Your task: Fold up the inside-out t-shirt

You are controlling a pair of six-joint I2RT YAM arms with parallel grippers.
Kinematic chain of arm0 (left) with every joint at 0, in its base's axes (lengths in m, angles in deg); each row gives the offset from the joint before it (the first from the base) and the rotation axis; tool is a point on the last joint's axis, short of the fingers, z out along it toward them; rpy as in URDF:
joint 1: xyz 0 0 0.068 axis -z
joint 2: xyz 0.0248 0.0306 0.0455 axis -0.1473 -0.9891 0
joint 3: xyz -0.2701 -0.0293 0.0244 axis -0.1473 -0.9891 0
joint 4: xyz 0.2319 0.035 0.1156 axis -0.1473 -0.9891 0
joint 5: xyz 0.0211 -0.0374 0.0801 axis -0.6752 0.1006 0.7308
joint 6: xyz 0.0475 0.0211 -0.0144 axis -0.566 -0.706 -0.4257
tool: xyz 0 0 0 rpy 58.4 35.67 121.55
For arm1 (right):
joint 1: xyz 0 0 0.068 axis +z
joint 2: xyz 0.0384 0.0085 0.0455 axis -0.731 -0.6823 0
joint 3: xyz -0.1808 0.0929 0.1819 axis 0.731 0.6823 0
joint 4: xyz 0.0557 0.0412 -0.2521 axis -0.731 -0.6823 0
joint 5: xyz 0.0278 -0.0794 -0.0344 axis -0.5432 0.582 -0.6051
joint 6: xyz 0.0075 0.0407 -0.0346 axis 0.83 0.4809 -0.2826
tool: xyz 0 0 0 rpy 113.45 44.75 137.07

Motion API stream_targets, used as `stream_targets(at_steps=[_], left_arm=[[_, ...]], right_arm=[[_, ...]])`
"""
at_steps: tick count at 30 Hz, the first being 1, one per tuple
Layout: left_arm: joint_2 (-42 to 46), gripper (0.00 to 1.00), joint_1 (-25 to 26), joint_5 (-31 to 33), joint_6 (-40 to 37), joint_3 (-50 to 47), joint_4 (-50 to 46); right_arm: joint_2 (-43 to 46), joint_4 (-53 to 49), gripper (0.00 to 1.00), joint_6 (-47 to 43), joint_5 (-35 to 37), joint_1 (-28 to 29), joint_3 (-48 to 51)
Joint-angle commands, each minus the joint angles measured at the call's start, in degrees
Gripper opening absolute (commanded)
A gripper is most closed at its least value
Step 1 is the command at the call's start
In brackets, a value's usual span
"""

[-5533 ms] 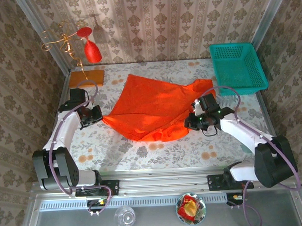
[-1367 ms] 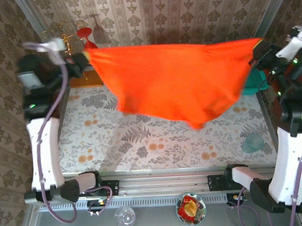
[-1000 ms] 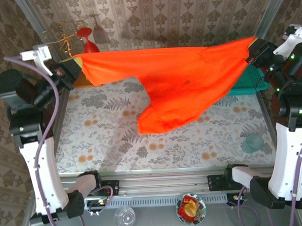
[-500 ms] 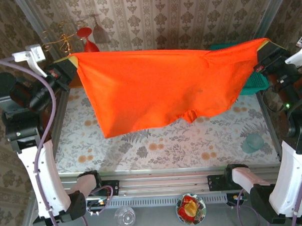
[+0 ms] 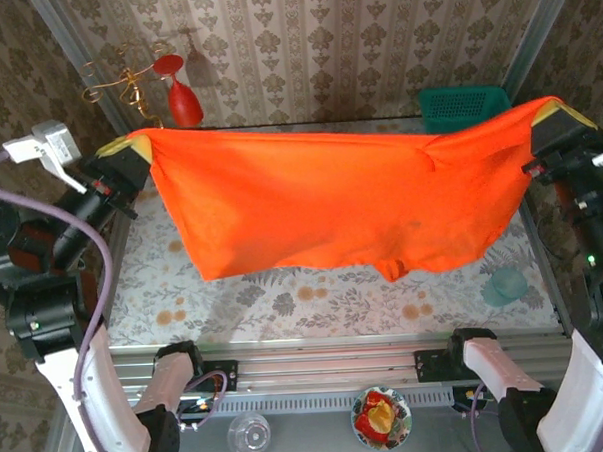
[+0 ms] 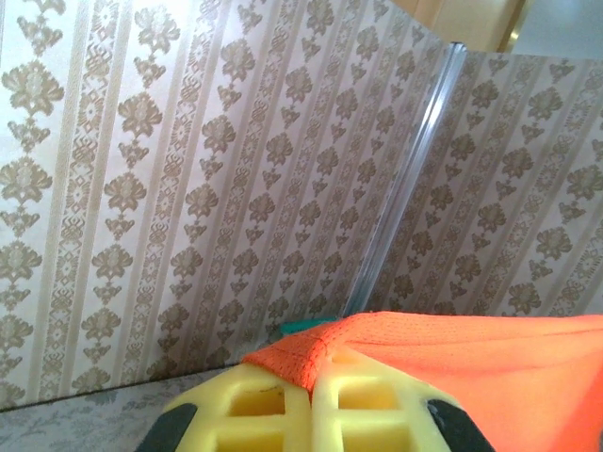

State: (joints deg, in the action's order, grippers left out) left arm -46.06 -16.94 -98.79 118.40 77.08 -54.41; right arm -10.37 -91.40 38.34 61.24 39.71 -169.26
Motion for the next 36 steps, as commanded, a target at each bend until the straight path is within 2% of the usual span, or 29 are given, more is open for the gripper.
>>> stream_targets(at_steps=[1, 7, 13, 17, 21, 23, 25, 26, 27, 29, 32, 36], left_arm=[[-4.2, 0.00, -0.6, 0.4, -0.3, -4.6, 2.7], [-13.8, 0.00, -0.5, -1.5, 0.4, -14.7, 10.6], [-24.7, 0.00, 1.4, -1.3, -0.1, -22.4, 15.1], [-32.4, 0.00, 3.9, -0.7, -0.8, -24.9, 14.4], [-40.7, 0.00, 5.2, 2.4, -1.5, -23.0, 14.5], [-45.3, 0.06, 5.9, 4.9, -3.0, -18.9, 11.9], [-49.4, 0.19, 6.4, 5.1, -2.4, -14.6, 11.3], [-51.3, 0.30, 6.6, 5.8, -1.7, -12.3, 10.7], [-52.5, 0.37, 7.0, 6.7, -1.2, -10.5, 10.1], [-53.5, 0.47, 7.8, 7.9, -1.2, -7.7, 8.8], [-51.4, 0.53, 9.5, 9.7, -2.8, -6.5, 5.4], [-46.2, 0.55, 13.9, 14.7, -7.2, -11.1, -0.2]], right_arm=[[-4.9, 3.3, 0.00, -0.1, -0.6, -0.4, 1.5], [-14.5, 8.5, 0.00, 2.9, -5.3, -0.3, 7.6], [-22.2, 16.3, 0.00, 5.0, -5.4, 0.9, 20.1], [-26.2, 22.8, 0.00, 6.7, -4.1, 2.8, 29.0], [-33.7, 26.3, 0.00, 7.7, -5.0, 4.1, 29.1], [-38.6, 26.6, 0.00, 7.7, -5.0, 5.0, 26.0], [-43.2, 26.6, 0.02, 8.3, -4.6, 5.9, 22.3], [-45.7, 26.1, 0.11, 9.1, -4.6, 6.1, 19.9], [-48.0, 24.9, 0.25, 9.5, -4.8, 6.4, 17.2], [-51.5, 20.3, 0.42, 8.7, -3.3, 7.2, 11.6], [-52.3, 16.0, 0.50, 6.8, -0.9, 8.5, 8.4], [-49.4, 16.2, 0.53, 4.4, 0.7, 10.1, 13.9]])
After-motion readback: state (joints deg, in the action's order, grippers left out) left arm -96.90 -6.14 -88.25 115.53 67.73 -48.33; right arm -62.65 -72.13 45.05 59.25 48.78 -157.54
